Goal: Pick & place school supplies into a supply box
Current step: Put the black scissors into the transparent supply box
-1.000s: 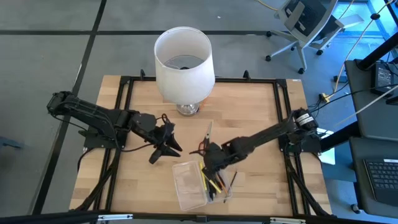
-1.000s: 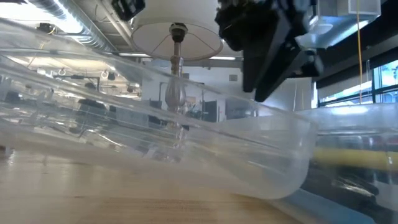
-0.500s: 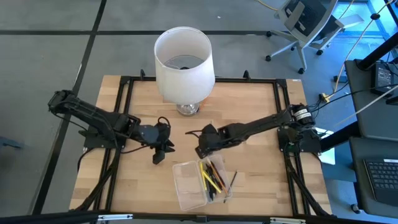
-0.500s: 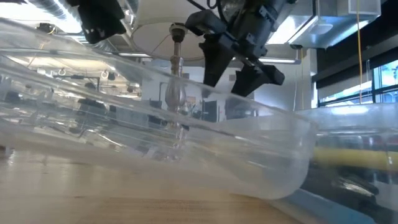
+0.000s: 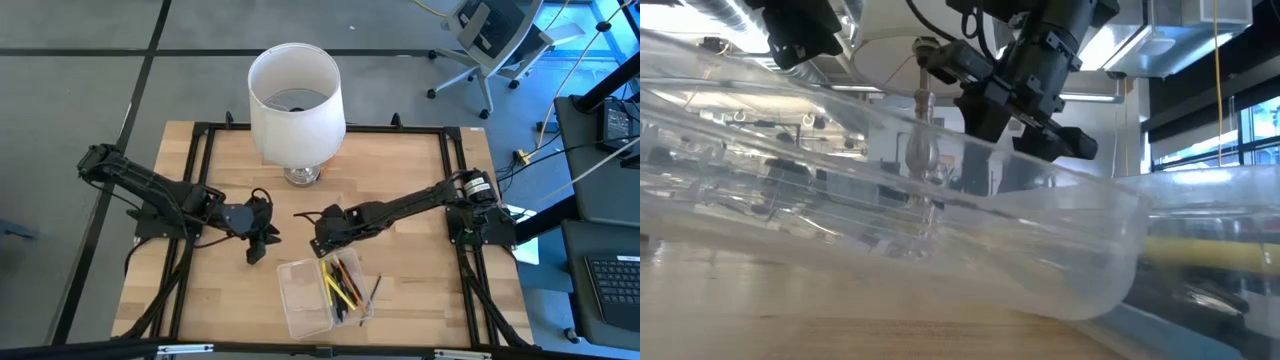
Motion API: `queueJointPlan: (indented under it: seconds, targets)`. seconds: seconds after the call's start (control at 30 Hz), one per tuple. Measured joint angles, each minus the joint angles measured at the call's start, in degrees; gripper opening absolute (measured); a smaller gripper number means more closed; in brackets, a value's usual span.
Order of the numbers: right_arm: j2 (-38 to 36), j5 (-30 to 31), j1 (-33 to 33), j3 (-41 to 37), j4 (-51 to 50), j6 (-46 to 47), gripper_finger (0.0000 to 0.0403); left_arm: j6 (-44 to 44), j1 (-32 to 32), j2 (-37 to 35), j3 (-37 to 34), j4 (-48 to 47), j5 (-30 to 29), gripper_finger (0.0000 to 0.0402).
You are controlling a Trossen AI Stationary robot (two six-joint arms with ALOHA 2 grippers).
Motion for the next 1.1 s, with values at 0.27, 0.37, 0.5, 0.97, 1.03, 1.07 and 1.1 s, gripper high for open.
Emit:
queueJointPlan:
  seconds: [0.27, 0.37, 0.5, 0.97, 1.03, 1.07, 1.1]
  targets:
    - [2.0, -0.6, -0.2, 0.0, 0.8, 0.4, 0.0179, 0.0, 0.0, 0.0, 0.0, 0.0, 0.0, 0.0107]
    - [3.3, -1.1, -0.6, 0.0, 0.9, 1.4, 0.0178, 0.0, 0.0, 0.0, 0.0, 0.2, 0.0, 0.0108]
    - [4.7, -2.2, -1.3, 0.0, 0.8, 1.5, 0.0178, 0.0, 0.0, 0.0, 0.0, 0.1, 0.0, 0.0107]
    - [8.3, -4.3, -2.2, 0.4, -2.7, -1.7, 0.0177, 1.1, 0.0, 0.0, 0.0, 0.0, 0.0, 0.0106]
    - [8.3, -5.0, -2.6, 0.5, -4.3, -4.9, 0.0177, 1.1, 0.0, 0.0, 0.0, 0.0, 0.0, 0.0107]
    - [8.3, -5.4, -2.7, 0.5, -5.1, -6.9, 0.0177, 1.1, 0.0, 0.0, 0.0, 0.0, 0.0, 0.0106]
    - [8.3, -5.8, -2.8, 0.5, -5.9, -8.4, 0.0177, 1.1, 0.0, 0.0, 0.0, 0.0, 0.0, 0.0106]
